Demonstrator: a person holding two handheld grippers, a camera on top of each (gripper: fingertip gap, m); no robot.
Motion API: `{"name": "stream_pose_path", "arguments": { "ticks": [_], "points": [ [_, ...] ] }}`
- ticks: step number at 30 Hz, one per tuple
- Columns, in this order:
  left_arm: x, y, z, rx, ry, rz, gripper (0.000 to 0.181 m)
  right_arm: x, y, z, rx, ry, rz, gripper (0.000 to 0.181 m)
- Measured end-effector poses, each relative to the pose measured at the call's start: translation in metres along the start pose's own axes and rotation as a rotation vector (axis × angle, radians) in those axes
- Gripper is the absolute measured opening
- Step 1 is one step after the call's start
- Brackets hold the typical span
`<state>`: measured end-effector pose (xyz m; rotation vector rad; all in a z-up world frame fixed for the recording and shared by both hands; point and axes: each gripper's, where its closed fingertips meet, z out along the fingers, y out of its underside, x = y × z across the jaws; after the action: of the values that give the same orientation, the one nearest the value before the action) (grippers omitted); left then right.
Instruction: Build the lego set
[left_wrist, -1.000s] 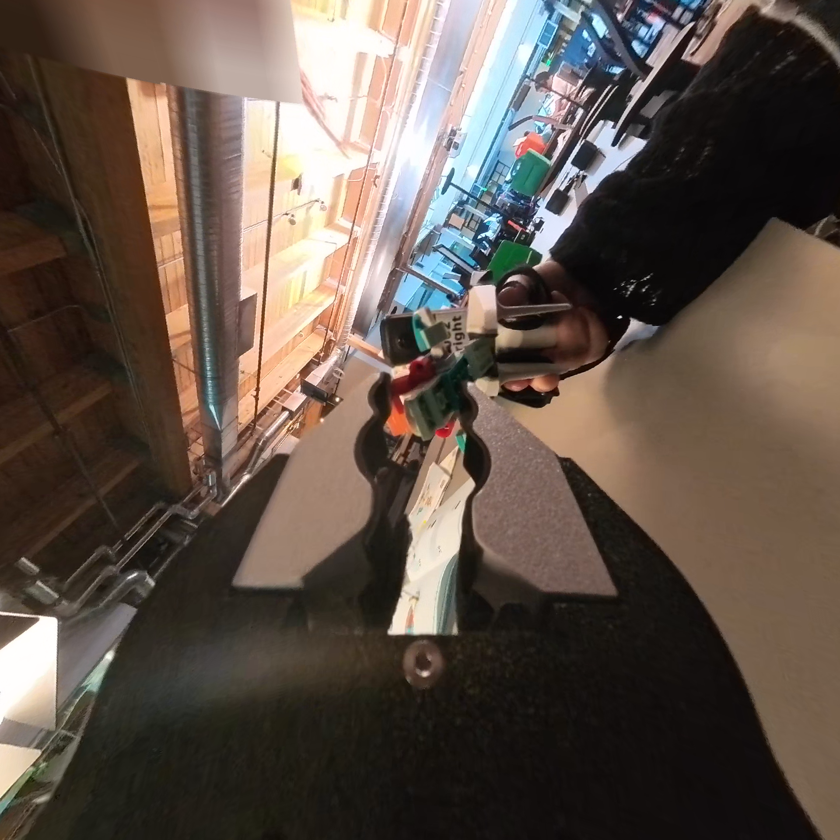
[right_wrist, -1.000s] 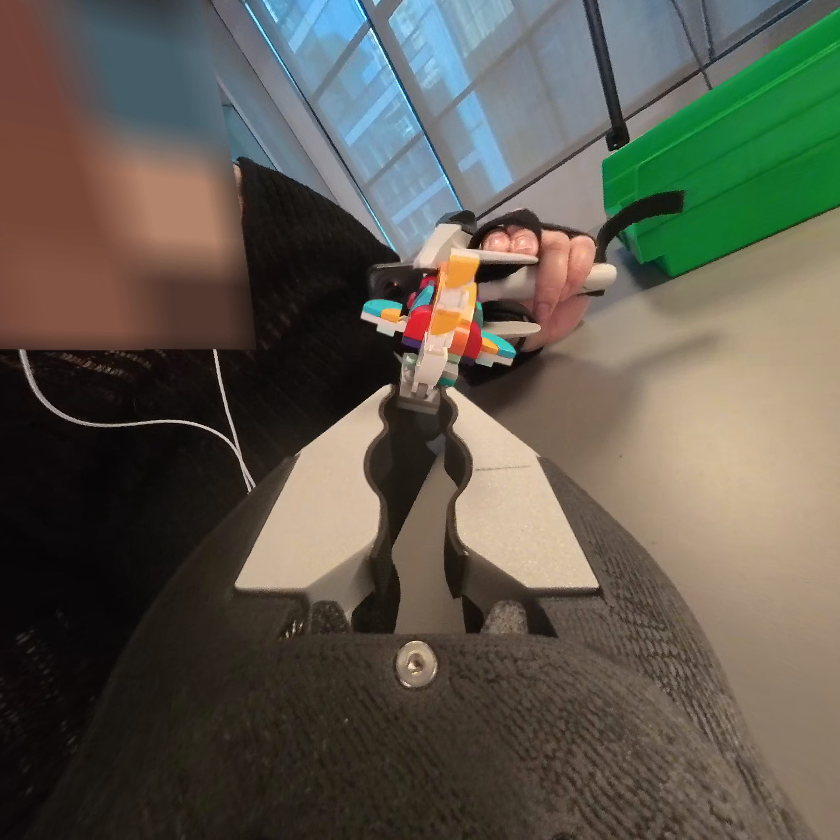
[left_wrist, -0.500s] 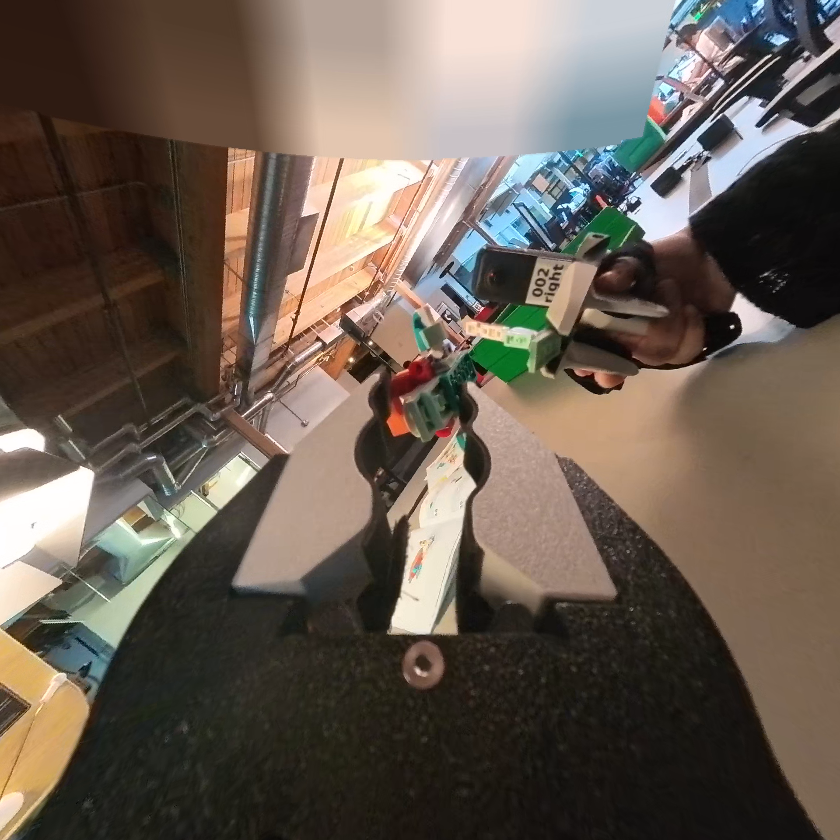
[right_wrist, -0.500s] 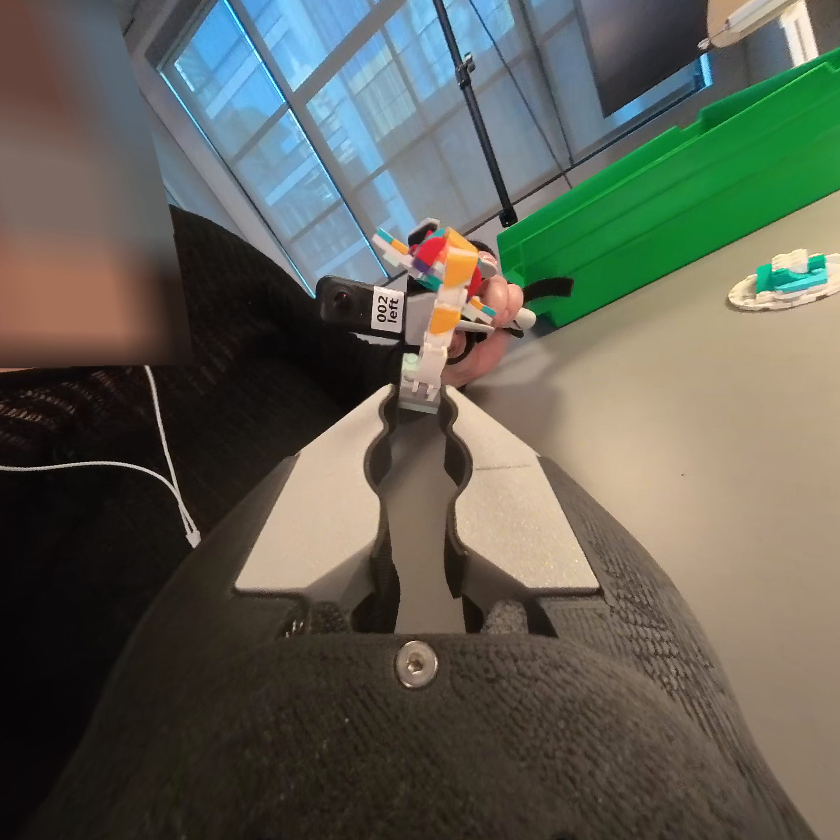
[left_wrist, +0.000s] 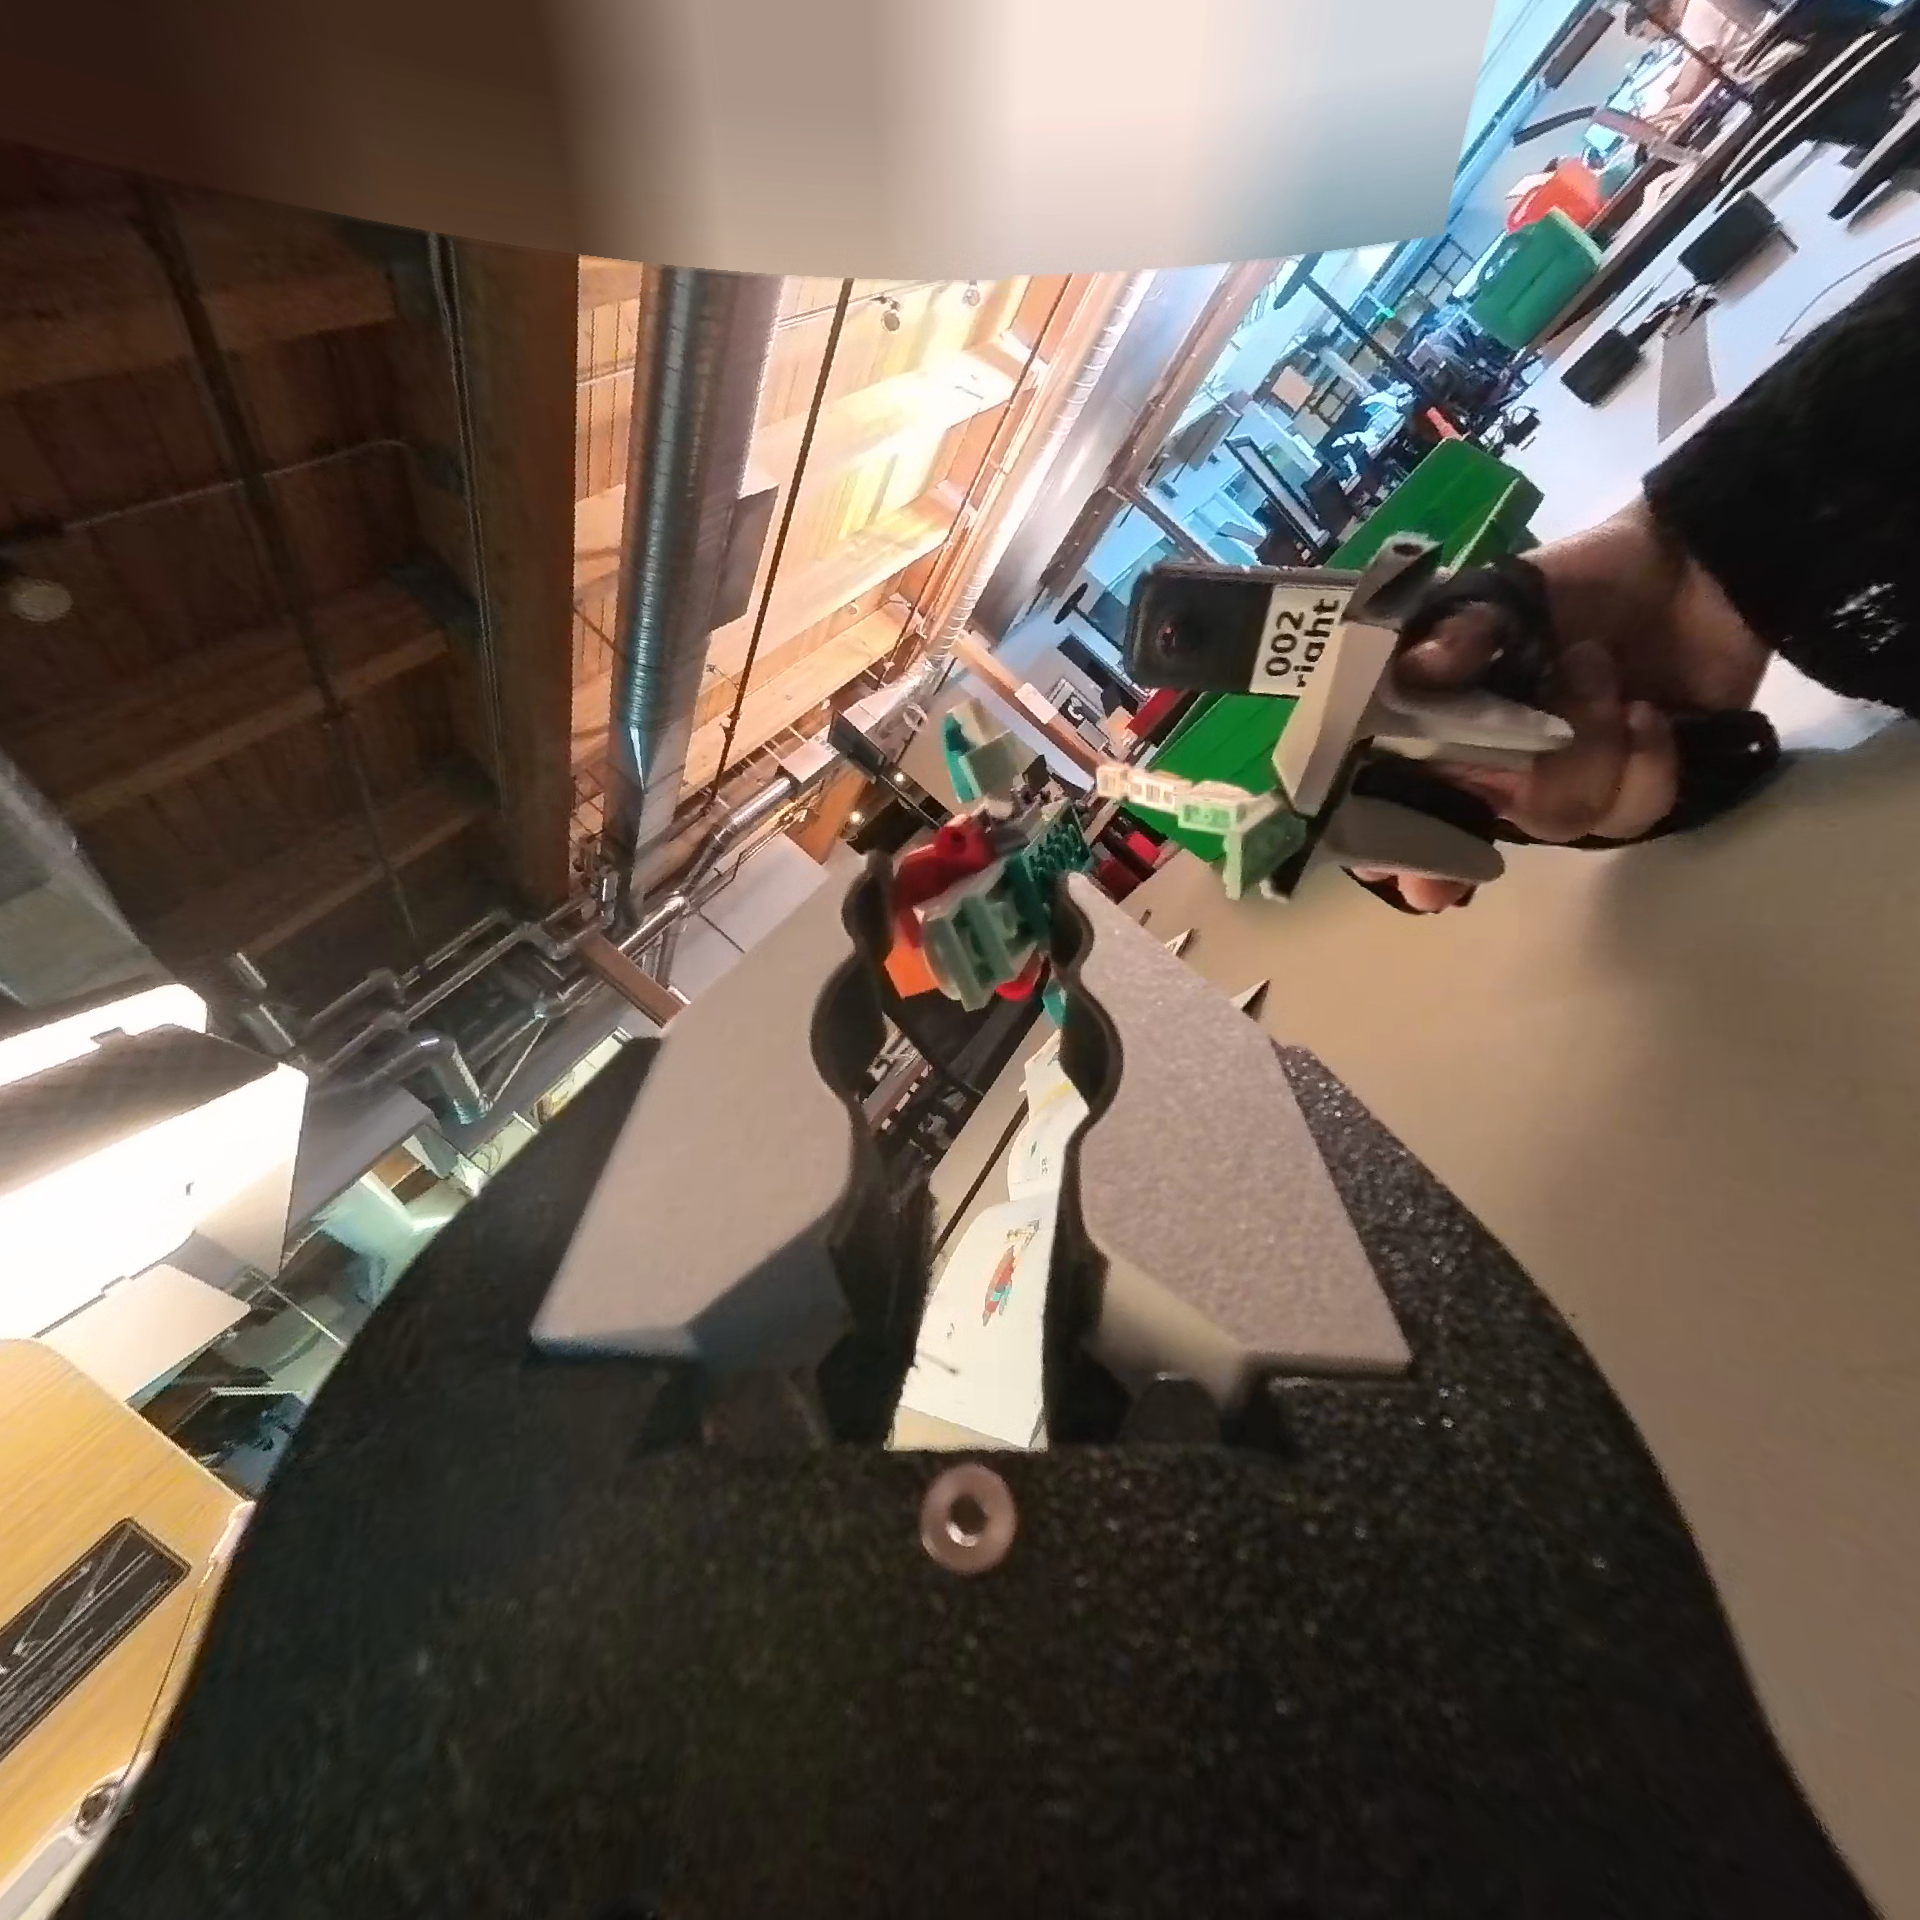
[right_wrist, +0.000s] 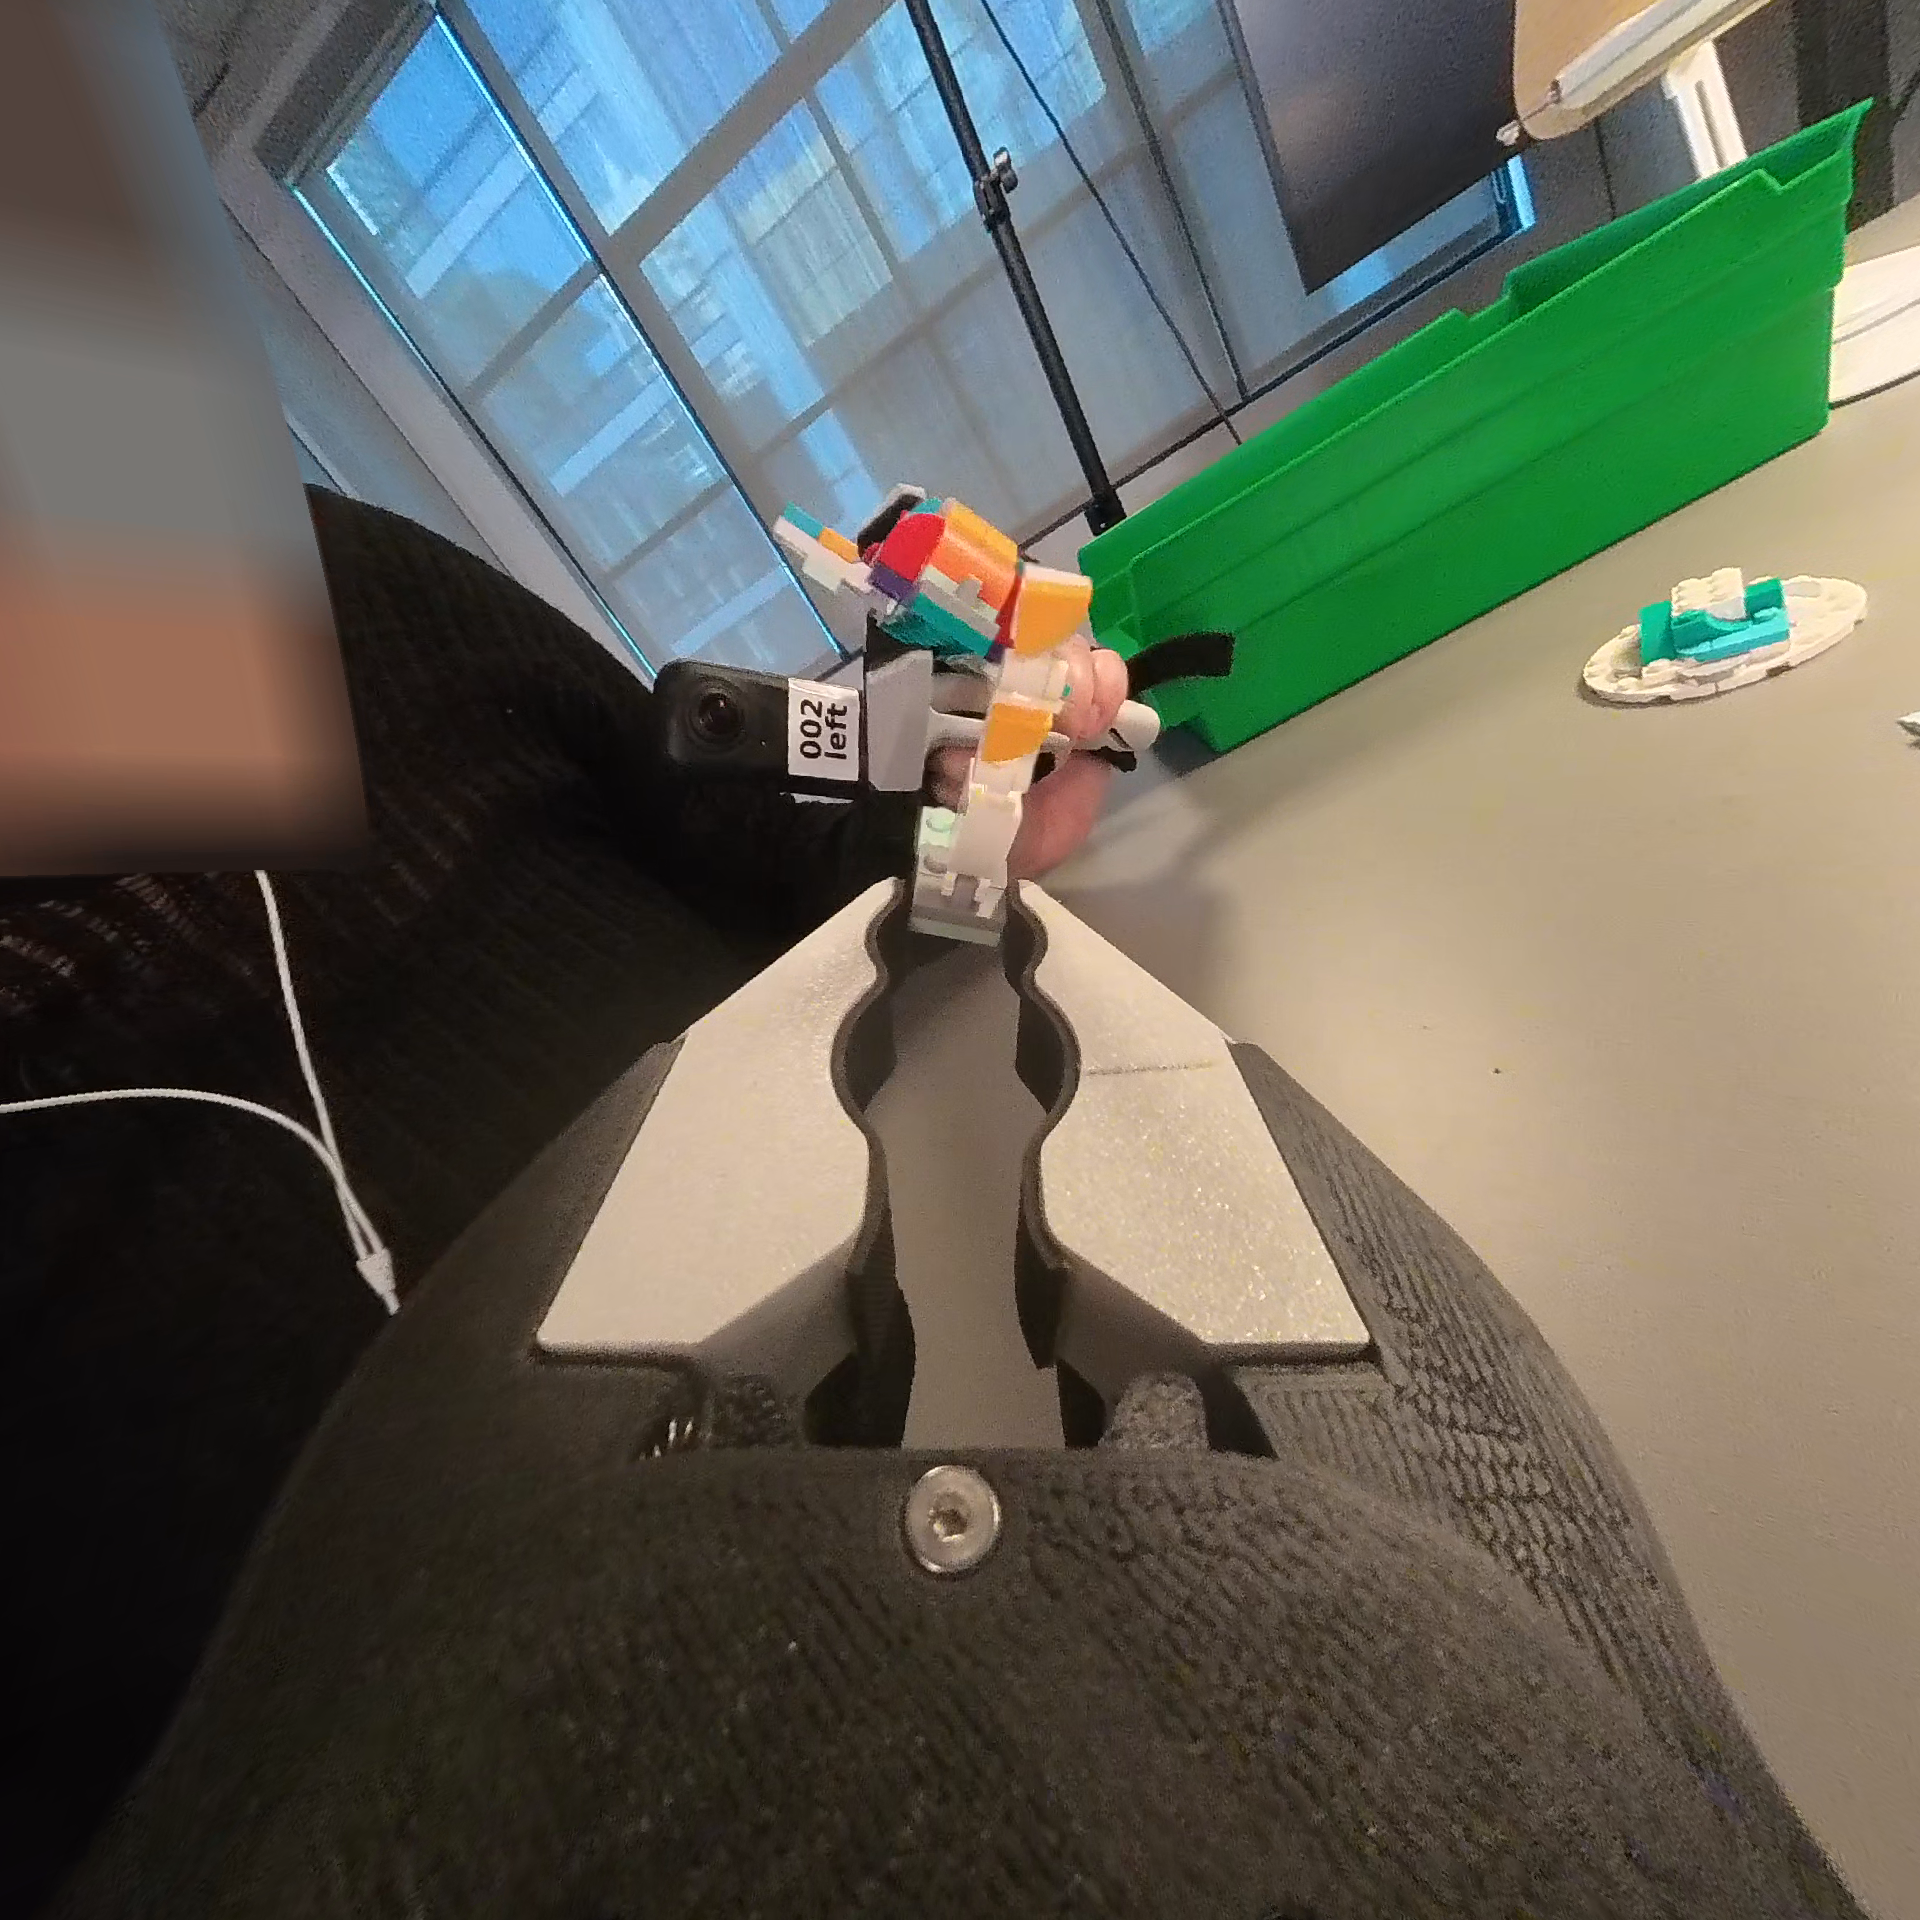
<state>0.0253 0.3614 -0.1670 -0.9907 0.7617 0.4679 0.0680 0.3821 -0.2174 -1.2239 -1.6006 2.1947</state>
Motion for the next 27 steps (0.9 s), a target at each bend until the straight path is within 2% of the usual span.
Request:
{"name": "stream_pose_path", "arguments": {
  "ticks": [19,22,27],
  "points": [
    [0.006,0.002,0.001,-0.008,0.031,-0.002,0.027,0.004,0.003,0.002,-0.004,0.024,0.004,0.016],
    [0.007,0.008,0.002,-0.025,0.037,-0.011,0.027,0.008,-0.004,0.000,0.040,0.046,-0.031,0.016],
    [0.001,0.035,0.006,-0.077,0.037,0.004,0.027,0.019,-0.041,-0.020,0.242,0.116,-0.203,0.016]
  ]
}}
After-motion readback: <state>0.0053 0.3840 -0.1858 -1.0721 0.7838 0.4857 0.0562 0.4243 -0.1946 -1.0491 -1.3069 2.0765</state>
